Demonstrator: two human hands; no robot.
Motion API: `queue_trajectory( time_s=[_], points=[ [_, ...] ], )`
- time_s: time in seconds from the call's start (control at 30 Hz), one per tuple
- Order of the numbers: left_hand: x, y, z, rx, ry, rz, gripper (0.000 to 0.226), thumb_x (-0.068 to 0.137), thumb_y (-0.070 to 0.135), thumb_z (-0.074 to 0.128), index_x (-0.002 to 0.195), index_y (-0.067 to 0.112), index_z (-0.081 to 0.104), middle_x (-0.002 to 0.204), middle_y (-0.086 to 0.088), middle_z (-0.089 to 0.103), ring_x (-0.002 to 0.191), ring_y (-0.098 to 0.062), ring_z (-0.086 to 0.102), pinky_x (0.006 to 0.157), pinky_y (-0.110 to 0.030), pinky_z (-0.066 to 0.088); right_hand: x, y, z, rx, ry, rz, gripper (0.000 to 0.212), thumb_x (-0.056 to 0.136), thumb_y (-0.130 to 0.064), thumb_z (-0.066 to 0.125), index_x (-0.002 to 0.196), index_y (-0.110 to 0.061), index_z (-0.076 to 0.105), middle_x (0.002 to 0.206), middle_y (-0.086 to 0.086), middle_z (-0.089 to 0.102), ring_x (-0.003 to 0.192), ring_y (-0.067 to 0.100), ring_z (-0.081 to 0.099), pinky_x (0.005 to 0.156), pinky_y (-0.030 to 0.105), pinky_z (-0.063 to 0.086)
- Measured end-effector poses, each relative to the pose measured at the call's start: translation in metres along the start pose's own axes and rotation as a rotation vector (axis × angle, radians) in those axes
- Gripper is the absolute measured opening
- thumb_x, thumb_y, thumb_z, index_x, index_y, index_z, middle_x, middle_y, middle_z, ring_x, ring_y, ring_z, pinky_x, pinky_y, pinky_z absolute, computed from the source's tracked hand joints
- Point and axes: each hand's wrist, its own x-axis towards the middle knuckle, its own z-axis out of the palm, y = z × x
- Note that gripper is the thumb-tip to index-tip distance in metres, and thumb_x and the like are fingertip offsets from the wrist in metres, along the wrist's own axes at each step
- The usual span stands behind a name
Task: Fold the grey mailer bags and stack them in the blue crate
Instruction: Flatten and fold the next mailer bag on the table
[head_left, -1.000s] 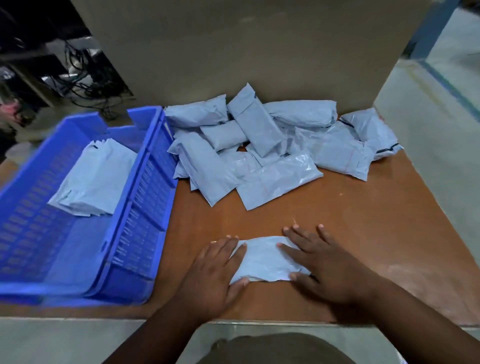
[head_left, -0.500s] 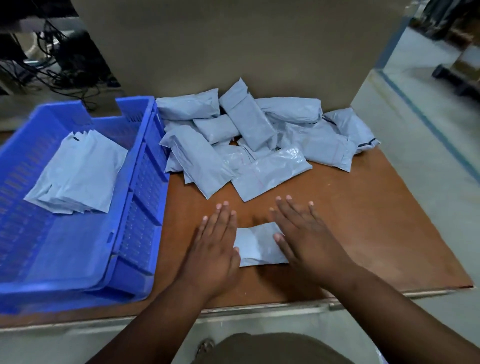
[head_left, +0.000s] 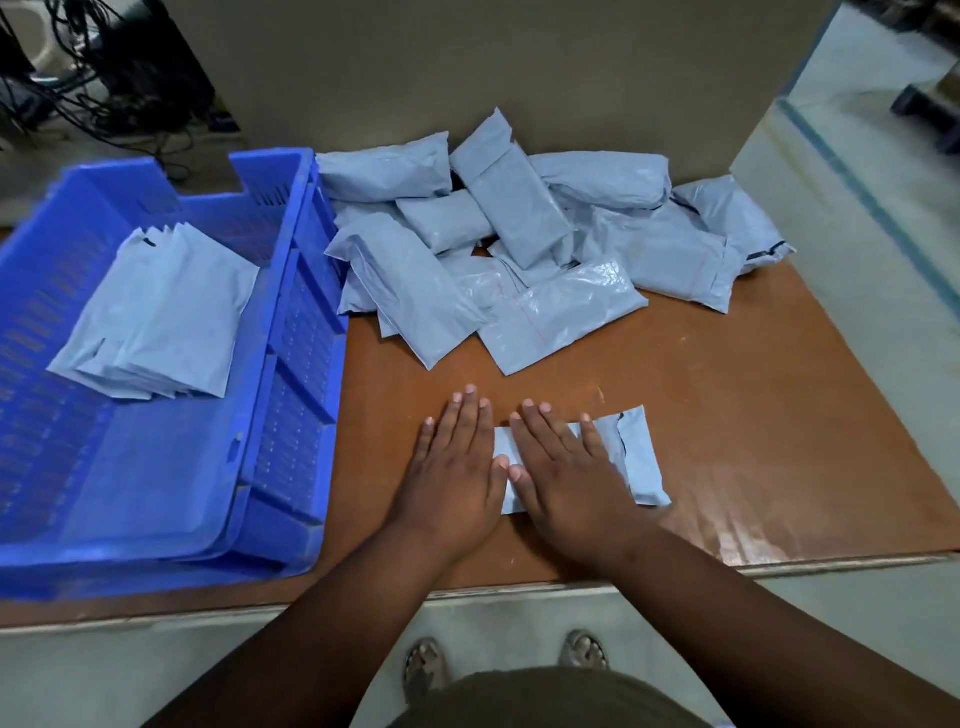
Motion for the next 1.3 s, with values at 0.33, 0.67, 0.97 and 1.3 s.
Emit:
queue_trajectory(
  time_s=[0.33,0.67,0.97,1.3],
  points=[
    [0.003,0.002,-0.001,-0.004,-0.052,-0.031,0.076,0.102,0.049,0.005,0.170,0.015,0.007,0.178,-0.003,-0.005,0.164,-0.018,-0.008,0.132,-0.054,0.007,0.004,0.004,0.011,0.011,0.012,-0.032,0.062,0.114,-0.048,0.017,0.169,-0.020,0.017,0.178,0.002,0.004,0.164,0.021,0.002,0.131,0.055,0.006],
    [-0.003,0.016,-0.017,0.069,0.012,-0.054,0.075,0.104,0.051,0.012,0.169,0.014,0.013,0.178,-0.007,0.003,0.164,-0.022,-0.004,0.132,-0.053,0.005,-0.003,0.008,-0.012,-0.022,0.010,-0.054,0.066,0.113,-0.053,0.012,0.168,-0.019,0.024,0.176,0.005,0.014,0.164,0.023,0.010,0.130,0.058,0.008],
    [0.019,0.070,-0.016,0.049,0.076,0.094,0.068,0.108,0.044,0.019,0.166,0.010,0.027,0.176,-0.011,0.016,0.164,-0.025,0.008,0.133,-0.047,0.008,-0.008,0.069,-0.030,-0.123,0.034,0.024,0.064,0.112,-0.048,0.020,0.166,-0.015,0.030,0.175,0.011,0.019,0.163,0.028,0.012,0.131,0.056,0.010],
    [0.032,0.081,0.011,0.201,0.093,0.101,0.066,0.104,0.038,0.032,0.157,-0.001,0.043,0.166,-0.024,0.037,0.158,-0.037,0.029,0.127,-0.056,0.020,-0.007,0.084,-0.006,-0.074,0.057,0.008,0.066,0.111,-0.050,0.024,0.168,-0.016,0.023,0.177,0.011,0.012,0.164,0.027,0.009,0.128,0.059,0.013]
  ],
)
